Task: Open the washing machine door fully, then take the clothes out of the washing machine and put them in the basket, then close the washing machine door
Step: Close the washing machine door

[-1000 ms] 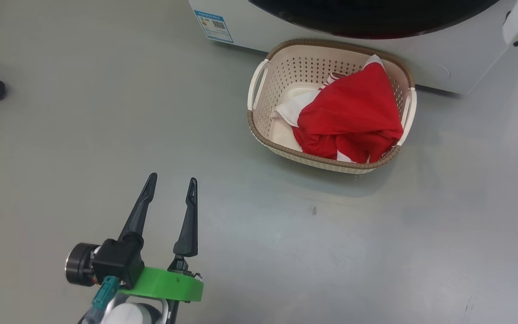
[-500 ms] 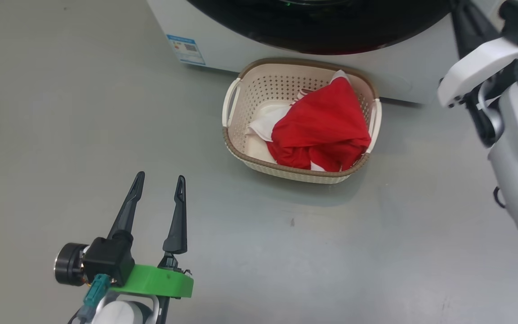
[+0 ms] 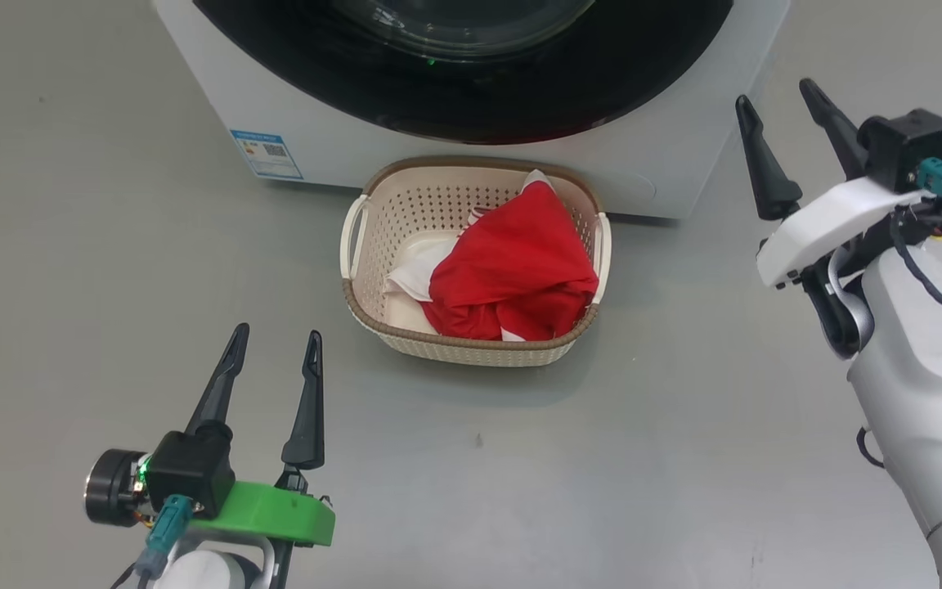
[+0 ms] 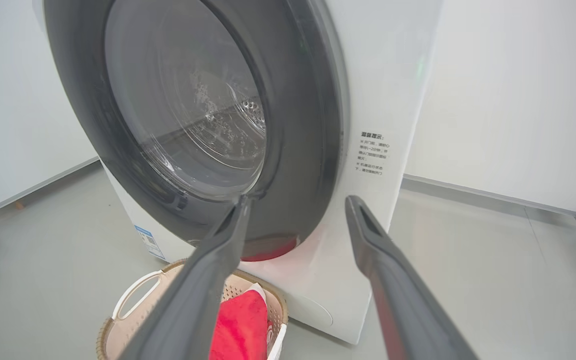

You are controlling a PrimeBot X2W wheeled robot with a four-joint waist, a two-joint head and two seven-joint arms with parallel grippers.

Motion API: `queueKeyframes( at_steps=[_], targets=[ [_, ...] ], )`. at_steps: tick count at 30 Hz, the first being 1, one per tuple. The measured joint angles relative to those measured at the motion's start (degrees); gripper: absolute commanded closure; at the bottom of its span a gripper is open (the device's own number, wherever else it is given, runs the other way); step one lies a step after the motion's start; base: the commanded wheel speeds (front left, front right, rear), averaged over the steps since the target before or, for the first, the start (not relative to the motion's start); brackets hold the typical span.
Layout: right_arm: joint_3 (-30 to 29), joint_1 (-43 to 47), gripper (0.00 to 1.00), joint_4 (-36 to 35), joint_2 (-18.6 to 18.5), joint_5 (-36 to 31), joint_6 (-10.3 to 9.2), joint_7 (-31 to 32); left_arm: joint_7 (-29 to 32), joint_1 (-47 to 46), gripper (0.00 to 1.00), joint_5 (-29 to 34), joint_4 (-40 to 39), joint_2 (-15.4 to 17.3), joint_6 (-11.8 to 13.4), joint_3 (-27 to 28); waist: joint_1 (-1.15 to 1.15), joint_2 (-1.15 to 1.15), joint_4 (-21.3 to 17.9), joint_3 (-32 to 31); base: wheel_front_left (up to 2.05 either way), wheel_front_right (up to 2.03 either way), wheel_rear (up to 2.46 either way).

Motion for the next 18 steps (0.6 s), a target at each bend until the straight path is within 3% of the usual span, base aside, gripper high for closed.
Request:
queueKeyframes(
  at_steps=[18],
  targets=[
    [-6.49, 16.91, 0.0, -9.68, 2.26, 3.2, -0.67, 0.0, 1.67, 2.86, 0.0, -0.01, 1.46, 1.82, 0.0, 0.82, 0.0, 0.0, -6.05, -7.01, 0.0, 0.0, 0.0]
  ],
)
